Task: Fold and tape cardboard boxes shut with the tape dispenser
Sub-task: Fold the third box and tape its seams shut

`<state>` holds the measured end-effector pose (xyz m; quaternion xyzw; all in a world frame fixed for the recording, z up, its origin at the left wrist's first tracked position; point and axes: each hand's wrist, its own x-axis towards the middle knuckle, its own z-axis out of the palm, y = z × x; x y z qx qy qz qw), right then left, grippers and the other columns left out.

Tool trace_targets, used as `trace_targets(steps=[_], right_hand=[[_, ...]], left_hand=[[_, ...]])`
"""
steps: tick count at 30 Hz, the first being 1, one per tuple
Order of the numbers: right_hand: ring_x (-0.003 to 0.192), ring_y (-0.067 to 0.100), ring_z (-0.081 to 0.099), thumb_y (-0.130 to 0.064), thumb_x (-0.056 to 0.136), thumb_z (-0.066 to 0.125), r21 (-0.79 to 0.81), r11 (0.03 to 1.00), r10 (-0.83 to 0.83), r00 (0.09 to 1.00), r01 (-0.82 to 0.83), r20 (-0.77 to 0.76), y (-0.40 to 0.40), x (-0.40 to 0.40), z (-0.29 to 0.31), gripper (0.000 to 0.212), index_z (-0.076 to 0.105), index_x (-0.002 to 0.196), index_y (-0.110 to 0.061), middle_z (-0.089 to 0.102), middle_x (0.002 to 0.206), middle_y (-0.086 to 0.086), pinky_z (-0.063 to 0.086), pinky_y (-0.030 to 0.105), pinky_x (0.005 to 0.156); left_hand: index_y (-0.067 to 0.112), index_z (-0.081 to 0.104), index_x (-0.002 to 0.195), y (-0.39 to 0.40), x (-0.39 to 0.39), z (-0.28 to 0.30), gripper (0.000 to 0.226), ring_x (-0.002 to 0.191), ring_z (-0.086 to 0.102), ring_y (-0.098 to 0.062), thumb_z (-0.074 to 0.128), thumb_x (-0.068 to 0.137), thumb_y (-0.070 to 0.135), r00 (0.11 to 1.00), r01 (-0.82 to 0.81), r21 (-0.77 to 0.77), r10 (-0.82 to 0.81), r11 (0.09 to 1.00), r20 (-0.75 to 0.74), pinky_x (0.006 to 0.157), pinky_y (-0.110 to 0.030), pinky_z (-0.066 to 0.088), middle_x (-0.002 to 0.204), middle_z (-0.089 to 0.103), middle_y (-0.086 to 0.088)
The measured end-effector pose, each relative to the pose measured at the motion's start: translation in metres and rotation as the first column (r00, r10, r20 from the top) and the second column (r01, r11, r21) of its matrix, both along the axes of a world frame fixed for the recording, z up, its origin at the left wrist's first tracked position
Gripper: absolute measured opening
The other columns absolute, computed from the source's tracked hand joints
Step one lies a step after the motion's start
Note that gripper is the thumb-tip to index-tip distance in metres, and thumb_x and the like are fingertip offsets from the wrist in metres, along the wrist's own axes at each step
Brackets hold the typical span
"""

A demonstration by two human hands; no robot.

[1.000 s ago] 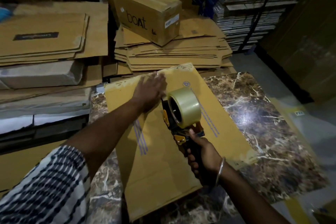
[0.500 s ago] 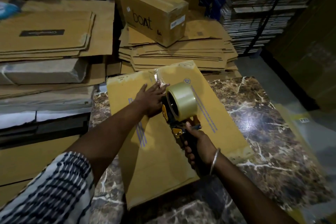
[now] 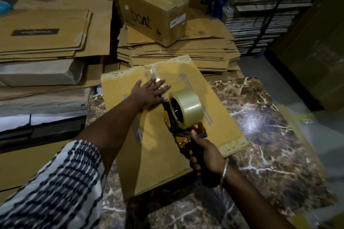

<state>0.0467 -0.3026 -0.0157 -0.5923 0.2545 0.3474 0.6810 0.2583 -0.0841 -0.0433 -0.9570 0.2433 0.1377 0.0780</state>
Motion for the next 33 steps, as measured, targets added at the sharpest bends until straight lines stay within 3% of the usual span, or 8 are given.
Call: trace_targets(steps=[5, 10, 15, 24, 33], right_hand=[[0.040, 0.018, 0.027, -0.078, 0.079, 0.052, -0.019, 1.000, -0.022, 0.999, 0.023, 0.029, 0.000, -0.003, -0.002, 0.065, 0.047, 0.061, -0.016, 0.037, 0.054, 0.003, 0.021, 0.024, 0.042], [0.041, 0.018, 0.025, -0.077, 0.073, 0.056, -0.017, 0.999, -0.047, 0.998, 0.047, 0.043, 0.001, -0.008, -0.005, 0.063, 0.047, 0.060, -0.016, 0.036, 0.053, 0.002, 0.020, 0.024, 0.042], [0.041, 0.018, 0.026, -0.073, 0.082, 0.054, -0.005, 1.000, -0.030, 0.999, 0.031, 0.011, 0.000, -0.003, -0.003, 0.062, 0.047, 0.060, -0.015, 0.036, 0.054, 0.003, 0.022, 0.025, 0.041], [0.040, 0.018, 0.029, -0.072, 0.089, 0.046, -0.041, 0.999, 0.025, 0.999, -0.023, 0.049, 0.007, 0.041, 0.014, 0.066, 0.047, 0.056, -0.015, 0.037, 0.051, 0.001, 0.022, 0.026, 0.045], [0.037, 0.013, 0.033, -0.069, 0.085, 0.053, -0.036, 0.998, -0.058, 0.998, 0.059, 0.039, -0.009, 0.002, 0.009, 0.059, 0.051, 0.072, -0.012, 0.041, 0.053, -0.001, 0.025, 0.021, 0.040]], left_hand=[[0.042, -0.011, 0.156, -0.012, -0.015, 0.006, 0.061, 0.154, -0.009, -0.022, 0.019, 0.104, 0.054, 0.997, -0.071, -0.019, 0.072, 0.997, 0.027, 0.119, -0.060, 0.008, 0.166, -0.014, 0.010], [0.033, 0.012, 0.159, -0.013, -0.055, -0.005, 0.060, 0.154, -0.008, -0.020, 0.035, 0.105, 0.042, 1.000, 0.001, -0.084, -0.004, 0.997, -0.028, 0.122, -0.055, 0.007, 0.168, -0.003, 0.011], [0.038, 0.002, 0.159, -0.016, -0.058, 0.002, 0.060, 0.153, -0.015, -0.019, 0.029, 0.106, 0.047, 0.994, -0.067, 0.000, 0.067, 0.998, -0.082, 0.122, -0.057, 0.004, 0.166, -0.013, 0.014], [0.034, 0.006, 0.159, -0.013, -0.017, 0.006, 0.058, 0.154, -0.013, -0.020, 0.028, 0.107, 0.045, 0.991, -0.078, 0.086, 0.086, 0.993, -0.100, 0.120, -0.062, 0.006, 0.166, -0.016, 0.012], [0.044, -0.010, 0.155, -0.011, -0.015, -0.006, 0.062, 0.154, -0.010, -0.022, 0.018, 0.102, 0.061, 0.994, -0.079, 0.014, 0.080, 0.997, -0.073, 0.115, -0.070, 0.008, 0.164, -0.021, 0.017]])
